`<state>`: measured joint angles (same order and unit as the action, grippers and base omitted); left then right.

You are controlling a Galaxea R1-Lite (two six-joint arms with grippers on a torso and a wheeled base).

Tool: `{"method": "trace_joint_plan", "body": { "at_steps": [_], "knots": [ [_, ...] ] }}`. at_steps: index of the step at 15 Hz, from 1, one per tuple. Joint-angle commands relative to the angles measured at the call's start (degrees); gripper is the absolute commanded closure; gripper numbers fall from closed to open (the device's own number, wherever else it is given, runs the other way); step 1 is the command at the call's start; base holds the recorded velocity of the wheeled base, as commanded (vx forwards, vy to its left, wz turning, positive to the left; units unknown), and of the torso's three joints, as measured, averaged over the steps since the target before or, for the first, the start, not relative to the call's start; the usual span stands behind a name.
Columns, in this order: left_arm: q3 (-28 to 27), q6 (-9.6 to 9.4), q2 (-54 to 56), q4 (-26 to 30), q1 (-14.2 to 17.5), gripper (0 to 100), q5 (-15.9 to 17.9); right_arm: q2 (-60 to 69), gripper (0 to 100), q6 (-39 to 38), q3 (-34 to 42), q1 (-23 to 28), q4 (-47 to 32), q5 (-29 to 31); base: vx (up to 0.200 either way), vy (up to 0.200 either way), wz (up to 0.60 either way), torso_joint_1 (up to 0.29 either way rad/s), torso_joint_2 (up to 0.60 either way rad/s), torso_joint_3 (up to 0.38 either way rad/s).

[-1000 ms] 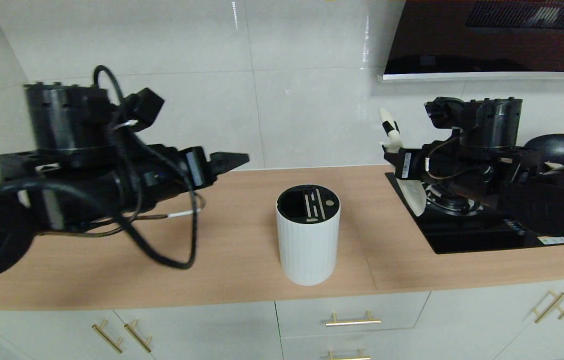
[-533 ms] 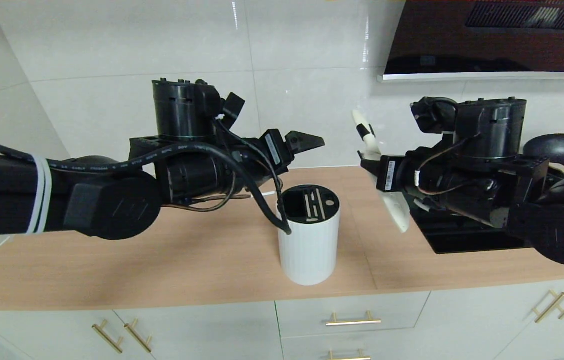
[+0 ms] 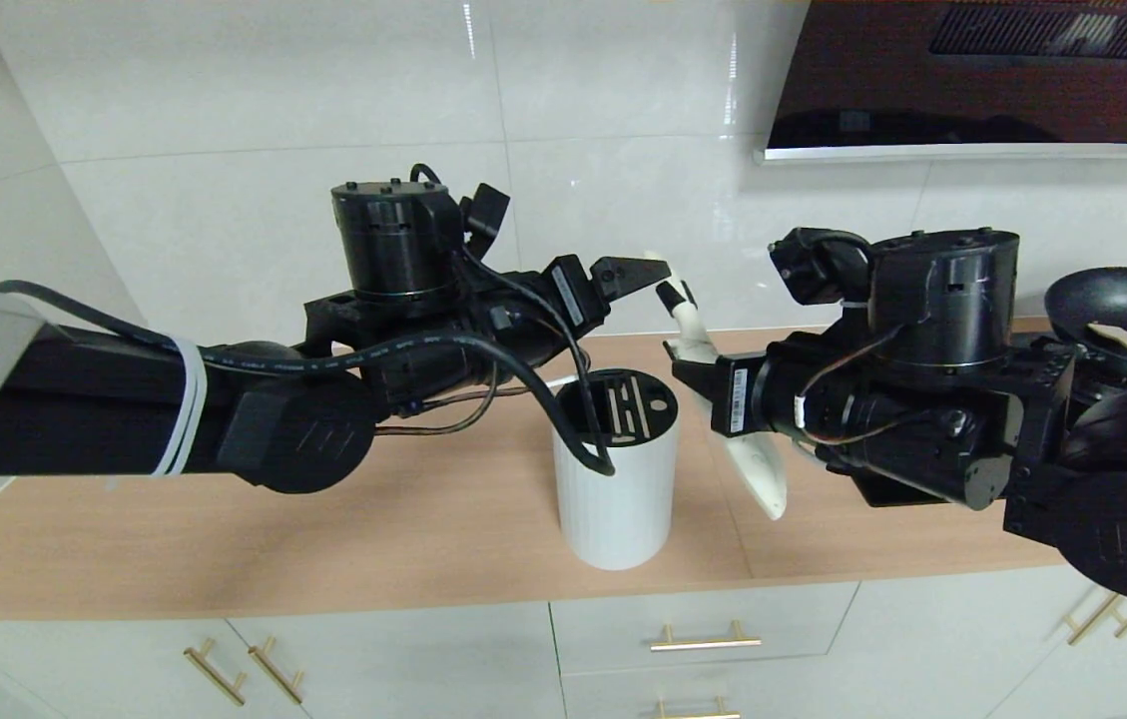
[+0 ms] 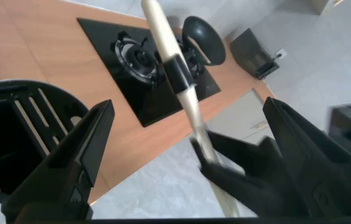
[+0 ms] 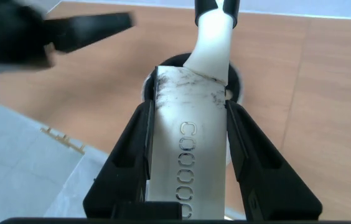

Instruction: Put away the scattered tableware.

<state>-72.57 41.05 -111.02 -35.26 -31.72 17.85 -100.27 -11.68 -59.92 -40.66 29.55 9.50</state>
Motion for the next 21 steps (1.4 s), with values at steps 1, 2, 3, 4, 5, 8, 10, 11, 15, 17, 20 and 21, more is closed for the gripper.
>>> {"method": "trace_joint_plan", "body": {
  "at_steps": [1,2,3,4,5,8,10,11,15,17,20,21],
  "knots": [
    [-0.7,0.17,-1.1,0.0,-0.7,0,-0.2,-0.6,100,0.1,0.8,-1.3,0.2,0.0,0.0,0.0,0.0,0.0,0.0,0.0],
    [-1.1,0.17,-1.7,0.0,-0.7,0,-0.3,-0.6,100,0.0,0.9,-1.8,0.2,0.0,0.0,0.0,0.0,0.0,0.0,0.0],
    [-1.6,0.26,-2.4,0.0,-0.7,0,-0.4,-0.5,100,0.0,0.9,-2.0,0.2,0.1,0.0,0.0,0.0,0.0,0.0,0.0],
    [-1.6,0.35,-2.5,0.0,-0.7,0,-0.3,-0.5,100,0.0,0.9,-2.1,0.2,0.1,0.0,0.0,0.0,0.0,0.0,0.0],
    [-1.6,0.35,-2.9,0.0,-0.8,0,-0.3,-0.5,100,0.0,0.9,-2.3,0.2,0.1,0.0,0.0,0.0,0.0,0.0,0.0],
    [-1.6,0.35,-3.2,-0.1,-1.1,0,-0.2,-0.5,100,-0.1,1.5,-2.6,0.2,0.0,0.0,0.0,0.0,0.0,0.0,0.0],
    [-1.6,0.35,-3.5,-0.3,-2.1,0,-0.4,-0.5,100,-0.1,1.6,-3.1,0.5,0.1,0.0,0.0,0.0,0.0,0.0,0.0],
    [-1.6,0.44,-3.5,-0.2,-2.1,0,-0.3,-0.5,100,0.0,1.6,-3.2,0.5,0.1,0.0,0.0,0.0,0.0,0.0,0.0],
    [-2.2,2.81,-4.4,-0.3,-2.3,0,0.0,-0.5,100,-0.1,2.0,-4.1,0.5,0.1,0.0,0.0,0.0,0.0,0.0,0.0],
    [-2.6,2.9,-4.6,-0.3,-2.3,0,0.0,-0.5,100,-0.1,2.0,-4.3,0.5,0.1,0.0,0.0,0.0,0.0,0.0,0.0],
    [-2.6,2.9,-4.7,-0.3,-2.3,0,-0.1,-0.5,100,-0.1,2.1,-4.5,0.5,0.1,0.0,0.0,0.0,0.0,0.0,0.0],
    [-2.7,2.9,-4.7,-0.3,-2.3,0,-0.1,-0.5,100,-0.1,2.1,-4.5,0.5,0.1,0.0,0.0,0.0,0.0,0.0,0.0]
  ]
}}
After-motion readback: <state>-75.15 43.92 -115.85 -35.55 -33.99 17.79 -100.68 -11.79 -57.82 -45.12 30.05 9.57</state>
